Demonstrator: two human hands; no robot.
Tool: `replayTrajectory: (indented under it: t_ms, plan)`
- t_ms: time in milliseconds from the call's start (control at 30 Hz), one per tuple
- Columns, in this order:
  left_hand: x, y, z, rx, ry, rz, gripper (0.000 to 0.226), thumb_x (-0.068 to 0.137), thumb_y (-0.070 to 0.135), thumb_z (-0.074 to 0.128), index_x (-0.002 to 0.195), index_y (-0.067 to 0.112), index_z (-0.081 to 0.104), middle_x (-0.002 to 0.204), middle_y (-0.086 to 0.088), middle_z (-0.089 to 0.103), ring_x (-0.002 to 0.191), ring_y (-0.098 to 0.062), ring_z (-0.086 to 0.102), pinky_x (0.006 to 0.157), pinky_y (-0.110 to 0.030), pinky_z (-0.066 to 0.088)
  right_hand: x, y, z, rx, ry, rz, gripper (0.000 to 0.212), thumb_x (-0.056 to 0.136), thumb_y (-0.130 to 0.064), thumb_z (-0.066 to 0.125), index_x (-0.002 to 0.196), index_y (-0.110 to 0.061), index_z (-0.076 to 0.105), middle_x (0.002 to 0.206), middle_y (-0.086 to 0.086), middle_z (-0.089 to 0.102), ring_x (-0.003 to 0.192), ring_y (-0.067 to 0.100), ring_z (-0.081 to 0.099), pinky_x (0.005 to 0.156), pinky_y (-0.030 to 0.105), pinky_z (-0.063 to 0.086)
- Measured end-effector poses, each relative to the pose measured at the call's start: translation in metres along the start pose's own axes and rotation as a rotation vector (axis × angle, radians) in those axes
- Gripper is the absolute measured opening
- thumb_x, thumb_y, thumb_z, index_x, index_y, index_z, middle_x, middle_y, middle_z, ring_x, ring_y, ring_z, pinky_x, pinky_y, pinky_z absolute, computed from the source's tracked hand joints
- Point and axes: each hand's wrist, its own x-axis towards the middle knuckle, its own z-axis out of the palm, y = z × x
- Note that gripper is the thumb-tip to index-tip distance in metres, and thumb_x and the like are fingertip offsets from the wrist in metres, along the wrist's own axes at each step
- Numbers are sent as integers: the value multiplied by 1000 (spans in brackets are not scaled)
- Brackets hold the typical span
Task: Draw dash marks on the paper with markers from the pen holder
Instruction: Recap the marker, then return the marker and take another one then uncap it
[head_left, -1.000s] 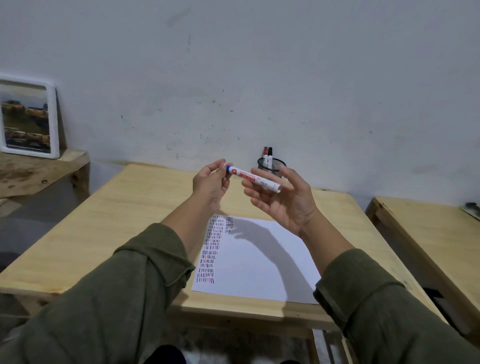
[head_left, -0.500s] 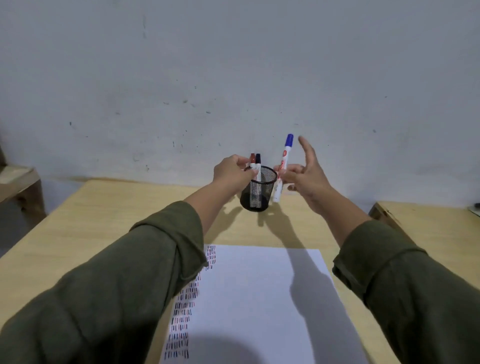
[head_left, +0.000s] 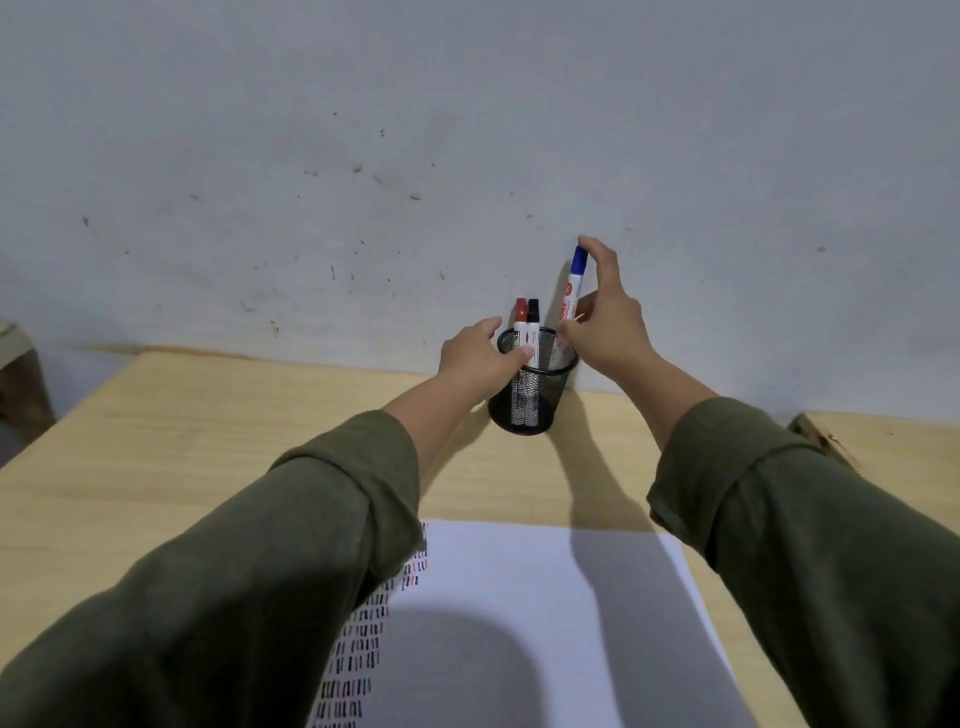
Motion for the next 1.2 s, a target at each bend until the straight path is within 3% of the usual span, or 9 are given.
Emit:
replayTrajectory:
  t_ms: [133,300,400,467,533,733,867,1067,1200]
  plan:
    - [-1,1,0,-20,7,32,54,90,31,60,140,17,47,140,-4,54,127,-24,50,103,-31,38,0,6,10,-74,-82,22,80,76,4,64,137,-34,27,69,2,57,63,20,60,54,28,50]
    - [-2,2,2,-63,15,28,50,89,28,62,136,16,51,135,-5,59,122,-24,54,100,-30,40,-1,12,16,-112,-112,9,75,72,-2,67,133,-30,33,72,6,60,71,28,62,64,37,52]
    - [-1,0,1,-99,18,14,51,89,28,63,137,17,50,135,-4,59,121,-22,54,96,-26,41,0,14,18,-131,-118,-16,69,74,-3,69,131,-24,37,72,1,56,67,20,55,55,25,44]
    - [-1,0,2,-122,17,6,52,88,28,63,138,17,50,135,-4,58,121,-22,54,92,-24,40,1,15,19,-154,-125,-28,67,74,-4,70,131,-21,40,81,4,56,66,14,52,53,23,39]
    - [-1,-1,2,-135,20,4,52,88,28,63,137,18,50,135,-4,58,123,-21,53,92,-22,38,3,16,21,-194,-100,-50,64,73,-5,70,130,-19,44,94,7,52,76,19,53,62,25,37]
    - [0,-4,3,-148,17,8,51,88,28,64,136,19,52,134,-4,59,124,-21,52,91,-19,36,6,18,24,-271,-105,-111,61,77,-12,68,133,-24,48,107,10,41,97,31,55,83,38,49]
    - [0,-3,3,-150,12,6,52,88,29,64,137,18,51,136,-4,58,125,-21,51,89,-20,35,9,19,24,-278,-109,-89,59,78,-11,68,132,-24,49,114,12,43,100,29,55,80,32,45]
    - [4,-5,5,-154,15,-7,56,86,32,66,137,17,50,137,-4,57,127,-20,50,89,-20,34,-3,20,22,-122,-34,-128,44,76,-17,71,115,-24,53,101,6,47,85,17,49,67,22,41]
    - [6,-7,7,-158,20,-19,60,85,34,67,139,16,47,141,-4,53,130,-20,48,98,-24,36,-13,17,22,3,-64,-89,44,78,-12,68,115,-22,47,87,11,64,77,25,59,68,33,46]
